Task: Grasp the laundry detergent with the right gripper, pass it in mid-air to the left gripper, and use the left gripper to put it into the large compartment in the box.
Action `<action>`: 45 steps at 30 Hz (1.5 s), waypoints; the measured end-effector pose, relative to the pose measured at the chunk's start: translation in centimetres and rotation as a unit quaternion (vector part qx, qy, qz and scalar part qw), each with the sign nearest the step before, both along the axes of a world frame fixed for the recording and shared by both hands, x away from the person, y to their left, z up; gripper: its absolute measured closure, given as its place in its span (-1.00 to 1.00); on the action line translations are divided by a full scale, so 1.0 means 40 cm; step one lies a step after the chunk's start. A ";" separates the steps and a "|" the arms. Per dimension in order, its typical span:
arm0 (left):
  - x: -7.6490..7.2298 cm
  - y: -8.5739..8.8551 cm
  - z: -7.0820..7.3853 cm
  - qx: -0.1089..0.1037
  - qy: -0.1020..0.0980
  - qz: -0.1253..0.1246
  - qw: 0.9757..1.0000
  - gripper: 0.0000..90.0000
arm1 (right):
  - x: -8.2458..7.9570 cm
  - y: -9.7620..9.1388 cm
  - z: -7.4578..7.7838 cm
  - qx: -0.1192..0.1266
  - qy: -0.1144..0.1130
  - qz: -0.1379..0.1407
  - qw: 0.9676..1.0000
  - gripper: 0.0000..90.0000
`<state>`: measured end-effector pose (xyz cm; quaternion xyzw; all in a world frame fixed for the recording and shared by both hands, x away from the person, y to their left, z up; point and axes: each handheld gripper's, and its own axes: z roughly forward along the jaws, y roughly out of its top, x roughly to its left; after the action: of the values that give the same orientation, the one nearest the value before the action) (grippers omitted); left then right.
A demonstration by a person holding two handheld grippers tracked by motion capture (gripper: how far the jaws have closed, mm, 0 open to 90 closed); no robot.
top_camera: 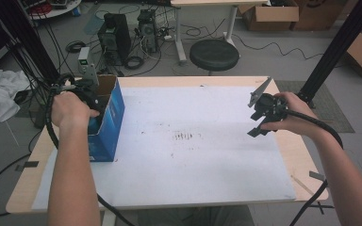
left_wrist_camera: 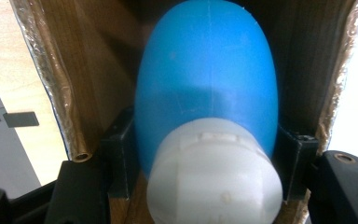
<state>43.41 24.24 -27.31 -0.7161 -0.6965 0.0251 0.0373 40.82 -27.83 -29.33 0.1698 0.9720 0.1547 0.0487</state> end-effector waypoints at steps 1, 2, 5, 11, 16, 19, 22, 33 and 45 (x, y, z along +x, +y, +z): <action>0.000 0.000 0.000 0.000 0.000 0.000 1.000 -0.16 | 0.000 -0.001 0.000 0.000 0.000 0.001 1.000 -0.32; 0.000 -0.001 0.000 0.000 0.001 0.000 1.000 -0.16 | 0.000 -0.001 0.000 0.000 -0.001 0.001 1.000 -0.32; 0.000 0.000 0.000 0.000 -0.002 0.000 1.000 -0.17 | 0.000 -0.003 0.000 0.003 0.000 -0.002 1.000 -0.32; -0.002 0.000 0.000 -0.004 -0.003 0.006 1.000 -0.19 | 0.002 -0.007 -0.002 0.001 0.002 -0.005 1.000 -0.32; -0.004 0.001 0.002 0.007 -0.007 0.004 1.000 -0.32 | 0.001 -0.006 -0.003 0.004 0.003 -0.005 1.000 -0.32; -0.007 0.002 0.005 0.004 -0.009 0.001 1.000 -0.34 | 0.000 -0.005 -0.002 0.004 0.003 -0.005 1.000 -0.32; -0.013 0.003 0.021 0.003 -0.020 -0.003 1.000 -0.38 | -0.004 -0.002 0.000 0.004 0.004 -0.007 1.000 -0.32; -0.027 -0.032 0.105 0.009 -0.058 -0.031 0.998 -0.47 | -0.014 0.002 0.015 0.010 -0.001 -0.006 1.000 -0.32; -0.028 -0.204 0.170 0.017 -0.092 -0.150 0.984 -0.66 | -0.014 -0.001 0.033 0.015 -0.003 -0.008 1.000 -0.34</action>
<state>42.27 16.09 -20.52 -0.8109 -0.5822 -0.0587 -0.0114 40.26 -27.88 -28.02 0.1781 0.9680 0.1694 0.0503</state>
